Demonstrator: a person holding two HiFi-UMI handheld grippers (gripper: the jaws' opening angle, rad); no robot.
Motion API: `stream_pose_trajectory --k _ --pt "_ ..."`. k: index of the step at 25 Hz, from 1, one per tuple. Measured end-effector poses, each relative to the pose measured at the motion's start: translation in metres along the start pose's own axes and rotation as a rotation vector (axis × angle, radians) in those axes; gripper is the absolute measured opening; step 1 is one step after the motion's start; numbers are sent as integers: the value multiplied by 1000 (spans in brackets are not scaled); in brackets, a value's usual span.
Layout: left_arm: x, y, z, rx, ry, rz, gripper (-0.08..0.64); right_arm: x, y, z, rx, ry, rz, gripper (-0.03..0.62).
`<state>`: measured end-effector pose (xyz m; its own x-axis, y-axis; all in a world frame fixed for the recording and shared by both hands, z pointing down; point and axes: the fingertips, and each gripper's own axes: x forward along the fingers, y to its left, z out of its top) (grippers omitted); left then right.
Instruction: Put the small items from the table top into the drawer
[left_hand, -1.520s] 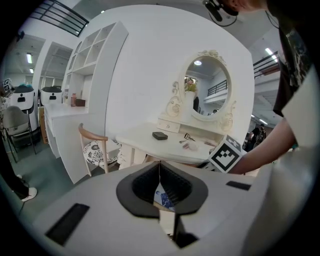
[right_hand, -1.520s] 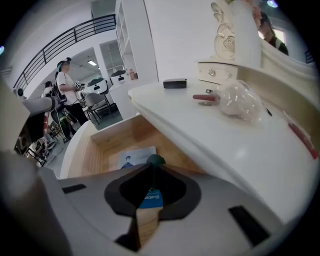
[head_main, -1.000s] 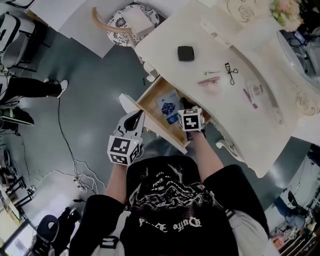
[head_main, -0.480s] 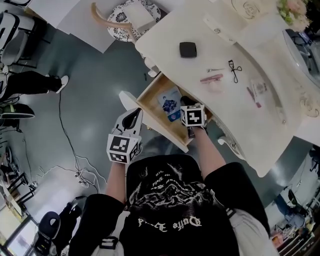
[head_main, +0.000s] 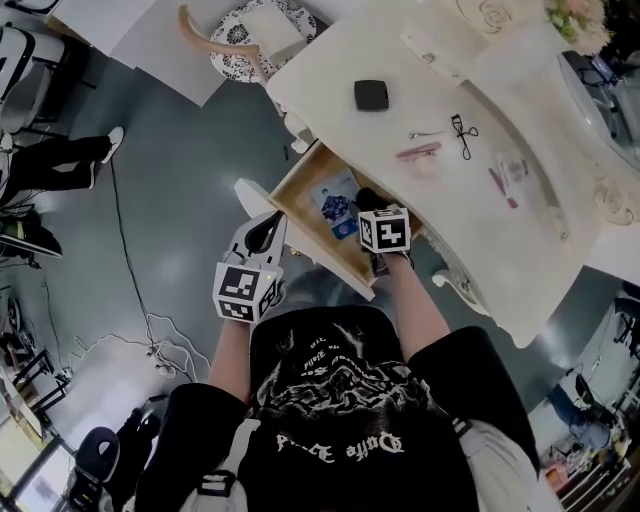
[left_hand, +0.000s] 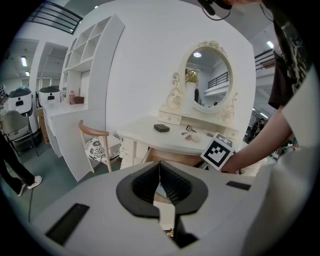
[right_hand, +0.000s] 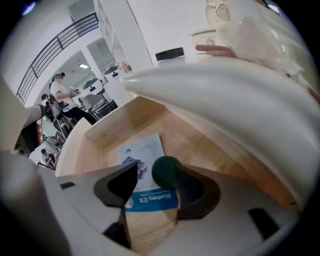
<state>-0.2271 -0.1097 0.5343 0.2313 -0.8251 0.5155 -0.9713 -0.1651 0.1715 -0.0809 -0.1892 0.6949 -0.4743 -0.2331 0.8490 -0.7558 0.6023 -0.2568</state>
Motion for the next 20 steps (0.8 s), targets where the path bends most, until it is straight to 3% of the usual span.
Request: stream_pose_trajectory --k 7,13,17,20 --pt "0 -6 3 -10 -31 -18 17 -26 20 12 -89 -85 16 225" --pt "0 -10 11 -22 -70 -41 17 -62 20 30 -65 -193 7 224" --pt "5 -15 14 -15 -96 -58 17 -90 15 40 -68 -279 -16 172" --pt "2 -25 1 -13 -71 -80 17 -107 23 28 -53 -304 -12 161"
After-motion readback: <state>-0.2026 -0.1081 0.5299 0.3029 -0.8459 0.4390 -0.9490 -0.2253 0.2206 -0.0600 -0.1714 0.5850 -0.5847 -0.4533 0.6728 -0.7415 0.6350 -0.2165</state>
